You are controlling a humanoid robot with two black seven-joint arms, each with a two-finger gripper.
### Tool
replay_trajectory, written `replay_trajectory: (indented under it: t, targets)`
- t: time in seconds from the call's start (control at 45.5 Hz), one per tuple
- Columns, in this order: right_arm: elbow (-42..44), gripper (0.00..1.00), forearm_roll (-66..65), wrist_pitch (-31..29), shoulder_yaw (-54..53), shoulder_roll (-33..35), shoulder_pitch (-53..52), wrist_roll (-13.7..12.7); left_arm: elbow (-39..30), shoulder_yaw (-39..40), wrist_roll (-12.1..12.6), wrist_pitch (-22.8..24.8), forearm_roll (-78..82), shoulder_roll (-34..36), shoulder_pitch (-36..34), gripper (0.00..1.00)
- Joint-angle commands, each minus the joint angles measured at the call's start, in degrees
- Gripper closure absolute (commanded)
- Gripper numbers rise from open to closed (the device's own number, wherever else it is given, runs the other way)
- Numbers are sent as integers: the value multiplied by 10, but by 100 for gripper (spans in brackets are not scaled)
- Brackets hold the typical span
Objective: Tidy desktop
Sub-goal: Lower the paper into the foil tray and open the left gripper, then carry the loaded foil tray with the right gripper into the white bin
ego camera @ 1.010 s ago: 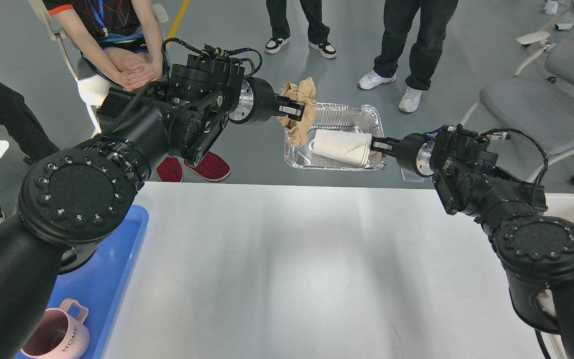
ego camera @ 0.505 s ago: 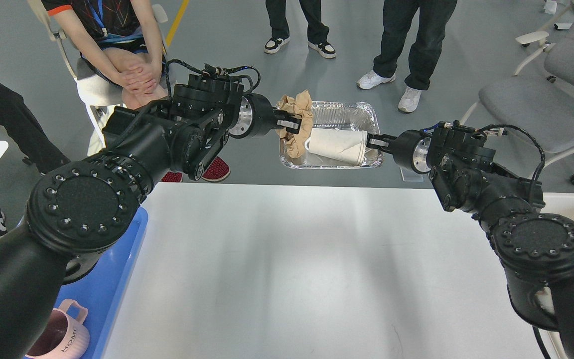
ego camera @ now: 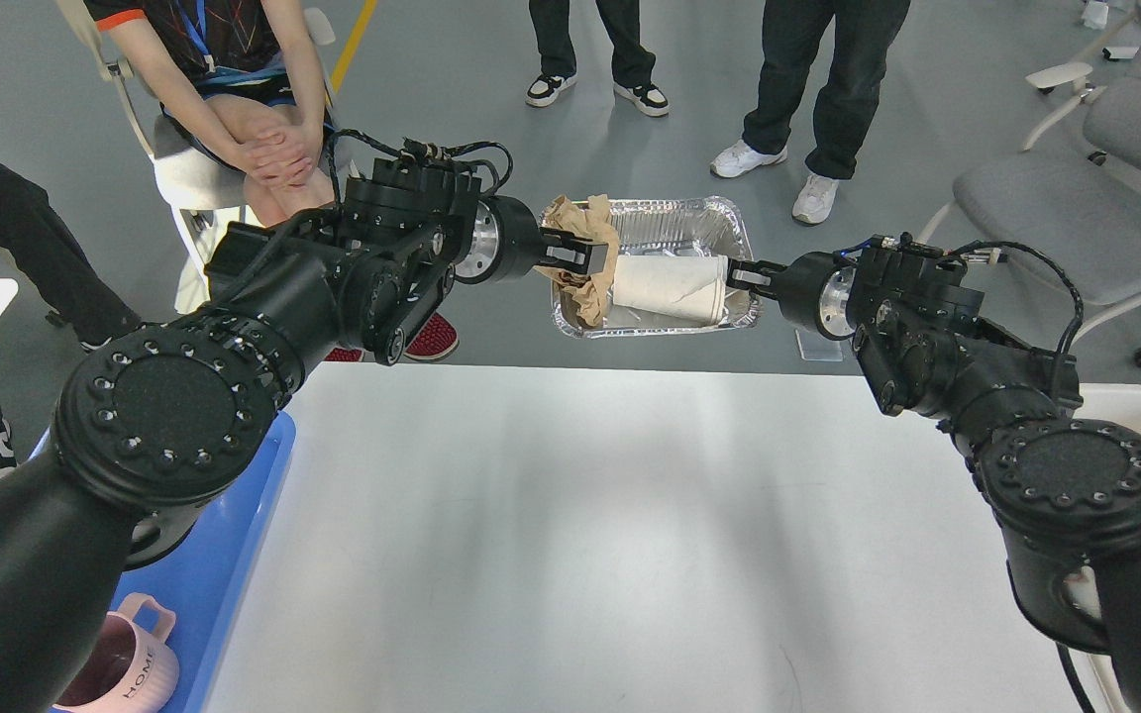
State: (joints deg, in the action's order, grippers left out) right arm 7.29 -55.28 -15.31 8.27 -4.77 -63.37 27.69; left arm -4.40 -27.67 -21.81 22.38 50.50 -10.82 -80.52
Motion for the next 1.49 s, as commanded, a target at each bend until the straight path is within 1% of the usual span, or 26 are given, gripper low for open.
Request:
replay_trajectory:
  t: [0.0,0.373,0.615,0.703,0.856,1.032,1.076,1.142,1.251,1.317,1.383,1.471]
  targets:
    - [1,100,0,0,0,0,0,0,0,-2,-2,0,-13,0,-5,5]
    - [1,100,12,0,0,3,10,-1,4,3,-2,3,-38,2,-27,4]
    - [2,100,13,0,-1,6,22,-1,10,2,0,-8,-81,16,-21,4]
    - [2,100,13,0,-2,13,28,-1,18,3,0,-11,-99,40,-12,4]
    - [1,100,14,0,-3,25,43,-1,18,3,-7,-16,-157,66,-3,4]
    - [1,100,22,0,-3,30,53,-1,18,19,-9,-20,-253,107,33,4]
    - [1,100,23,0,-3,30,55,-1,18,31,-10,-31,-281,116,49,4]
    - [2,100,25,0,-3,30,57,-1,18,53,-16,-65,-316,127,71,4]
    - [2,100,26,0,-3,30,64,-2,18,110,-45,-111,-355,139,113,4]
    - [3,100,31,0,-3,30,66,-1,18,174,-53,-123,-378,145,137,4]
    - [2,100,35,0,-3,31,75,-1,18,253,-50,-137,-397,144,160,4]
    - [2,100,35,0,-4,33,84,-1,18,349,-53,-161,-401,141,191,4]
